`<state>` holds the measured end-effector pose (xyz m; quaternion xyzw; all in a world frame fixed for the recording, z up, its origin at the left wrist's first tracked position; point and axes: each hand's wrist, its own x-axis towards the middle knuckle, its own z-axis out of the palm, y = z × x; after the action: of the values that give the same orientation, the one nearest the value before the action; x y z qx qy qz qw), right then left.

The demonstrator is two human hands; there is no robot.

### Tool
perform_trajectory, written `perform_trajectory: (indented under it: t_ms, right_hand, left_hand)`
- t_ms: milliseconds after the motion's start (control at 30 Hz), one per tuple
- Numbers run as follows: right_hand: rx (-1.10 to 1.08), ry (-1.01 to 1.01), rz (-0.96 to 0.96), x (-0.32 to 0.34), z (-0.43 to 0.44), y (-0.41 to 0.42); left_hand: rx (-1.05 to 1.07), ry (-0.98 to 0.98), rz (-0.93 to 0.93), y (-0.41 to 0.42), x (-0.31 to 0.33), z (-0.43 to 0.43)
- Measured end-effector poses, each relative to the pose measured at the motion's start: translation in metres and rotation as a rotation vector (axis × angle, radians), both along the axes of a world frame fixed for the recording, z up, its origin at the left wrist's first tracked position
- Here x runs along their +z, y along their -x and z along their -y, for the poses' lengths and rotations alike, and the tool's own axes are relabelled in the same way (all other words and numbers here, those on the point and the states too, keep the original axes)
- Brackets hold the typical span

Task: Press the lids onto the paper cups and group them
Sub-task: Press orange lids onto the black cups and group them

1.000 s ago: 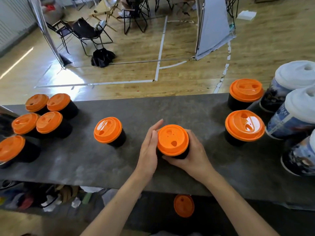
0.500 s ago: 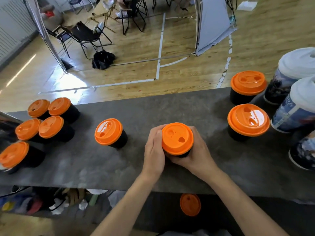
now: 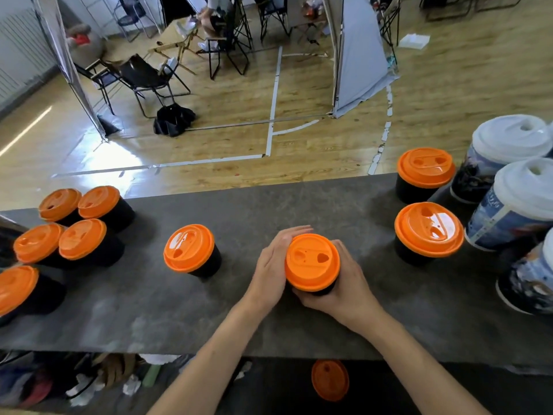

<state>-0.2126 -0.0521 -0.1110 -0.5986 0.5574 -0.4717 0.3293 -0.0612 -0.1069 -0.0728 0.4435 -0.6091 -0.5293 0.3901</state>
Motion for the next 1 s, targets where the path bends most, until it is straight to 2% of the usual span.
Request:
perform_trajectory:
  t_ms: [133,333,400,500,567,667,733,867,1000]
  right_hand:
    - [0.012,-0.005,0.01,0.001,0.0,-0.003]
    - [-0.046,-0.011,0.018,0.003,-0.002,-0.009]
    - [-0.038,-0.016,0.0,0.005,-0.002,-0.006]
    - [-0.002,-0.011,-0.04,0.006,-0.002,-0.006]
    - [-0.007,-0.01,-0.043,0.008,-0.003,-0.008]
    - [-0.012,-0.022,-0.017,0.008,-0.003,-0.01]
    - [-0.032,-0.031,-0.016,0.008,-0.002,-0.011]
    - [-0.037,-0.037,-0.05,0.006,-0.004,-0.012]
    - [-0.034,-0.031,-0.065,0.005,-0.003,-0.01]
  left_hand:
    - [-0.064,-0.011,-0.02,-0.004,0.004,0.005]
    - [0.181,0.042,-0.036,0.004,-0.007,-0.027]
    - [0.12,0.004,-0.014,0.001,0.003,-0.016]
    - [-0.097,-0.09,0.03,-0.007,0.02,0.008]
    - [-0.142,-0.118,0.027,-0.007,0.023,0.012]
    - [-0.069,-0.114,-0.055,-0.004,0.018,0.003]
    - [0.065,-0.057,-0.103,-0.002,0.011,-0.006]
    - [0.228,-0.001,-0.113,0.002,-0.001,-0.019]
    - [0.045,-0.096,-0.037,-0.006,0.009,0.002]
